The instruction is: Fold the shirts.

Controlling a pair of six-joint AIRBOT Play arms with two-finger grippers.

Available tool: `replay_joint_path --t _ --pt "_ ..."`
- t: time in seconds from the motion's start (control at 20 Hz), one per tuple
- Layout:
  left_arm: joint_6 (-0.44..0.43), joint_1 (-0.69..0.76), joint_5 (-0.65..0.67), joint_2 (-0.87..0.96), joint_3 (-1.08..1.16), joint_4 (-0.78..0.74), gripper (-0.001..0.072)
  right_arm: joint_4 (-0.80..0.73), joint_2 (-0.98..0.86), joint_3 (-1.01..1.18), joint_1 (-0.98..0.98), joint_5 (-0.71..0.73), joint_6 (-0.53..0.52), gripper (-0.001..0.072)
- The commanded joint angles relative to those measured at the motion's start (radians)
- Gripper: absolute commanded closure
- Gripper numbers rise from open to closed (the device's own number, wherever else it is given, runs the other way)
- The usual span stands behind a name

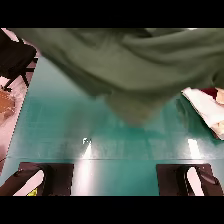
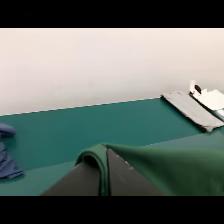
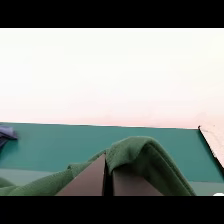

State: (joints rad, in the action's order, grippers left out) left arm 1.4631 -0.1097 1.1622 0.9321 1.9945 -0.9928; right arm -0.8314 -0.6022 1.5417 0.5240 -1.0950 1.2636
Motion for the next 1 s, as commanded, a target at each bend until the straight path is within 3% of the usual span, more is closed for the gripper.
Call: replay_joint_path --t 0.0,0.15,0.25,0.4,0.65,0.8,0.95 --pt "0.038 -0.001 0.123 -0.043 0.042 -0.137 0.0686 0.002 0.065 0.002 0.036 -0.084 0.075 0.0682" --pt "0.076 -0.001 0.294 -0.039 0.018 -0.190 0.0686 0.092 -0.037 -0.004 0.035 -0.298 0.123 0.0682" --pt "0.076 -0.001 0.341 -0.026 -0.078 -0.189 0.0686 0.217 -0.144 -0.072 0.003 -0.410 0.125 0.0682" --pt "0.068 -0.001 0.268 0.023 -0.300 -0.177 0.0686 0.212 -0.326 -0.233 -0.180 -0.336 0.084 0.0681" --pt "-0.001 0.002 -0.060 0.152 -0.557 -0.166 0.0686 0.203 -0.793 -0.222 -0.431 -0.221 0.018 0.0681" --pt "-0.005 0.002 -0.070 0.244 -0.657 -0.235 0.0686 0.203 -1.031 -0.101 -0.511 -0.206 0.019 0.0682" --pt "-0.005 0.002 -0.104 0.324 -0.790 -0.242 0.0686 0.201 -1.135 -0.030 -0.565 -0.140 0.027 0.0681"
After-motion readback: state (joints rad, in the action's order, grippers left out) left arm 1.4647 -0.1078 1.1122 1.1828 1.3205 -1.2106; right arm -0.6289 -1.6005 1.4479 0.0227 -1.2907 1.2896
